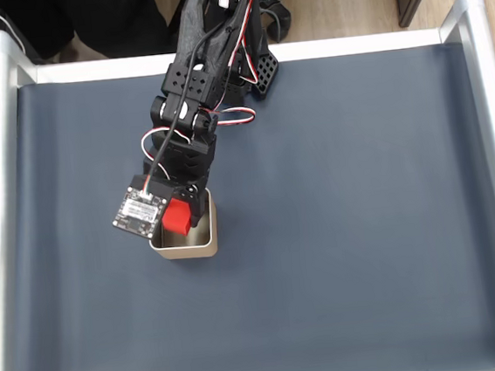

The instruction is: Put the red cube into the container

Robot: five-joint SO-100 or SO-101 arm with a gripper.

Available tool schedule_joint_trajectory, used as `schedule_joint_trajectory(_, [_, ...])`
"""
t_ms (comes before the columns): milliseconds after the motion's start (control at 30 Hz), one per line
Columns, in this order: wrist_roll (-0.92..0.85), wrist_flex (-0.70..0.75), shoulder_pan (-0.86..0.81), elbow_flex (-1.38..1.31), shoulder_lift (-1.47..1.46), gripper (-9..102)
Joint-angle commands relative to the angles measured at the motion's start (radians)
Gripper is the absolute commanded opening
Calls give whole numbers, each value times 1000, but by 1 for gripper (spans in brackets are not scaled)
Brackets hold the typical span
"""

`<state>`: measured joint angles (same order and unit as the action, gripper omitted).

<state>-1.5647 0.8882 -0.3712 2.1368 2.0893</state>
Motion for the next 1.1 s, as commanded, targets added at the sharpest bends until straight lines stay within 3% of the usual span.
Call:
schedule_joint_trajectory(0, [17, -23, 14, 2, 20, 12])
schedule_joint_trajectory(300, [23, -48, 15, 34, 28, 20])
schedule_joint_trajectory(767, [15, -48, 15, 38, 35, 20])
schedule_joint_trajectory(967, [-2, -48, 17, 40, 67, 15])
schedule_joint_trajectory(1067, [-15, -49, 26, 35, 98, 5])
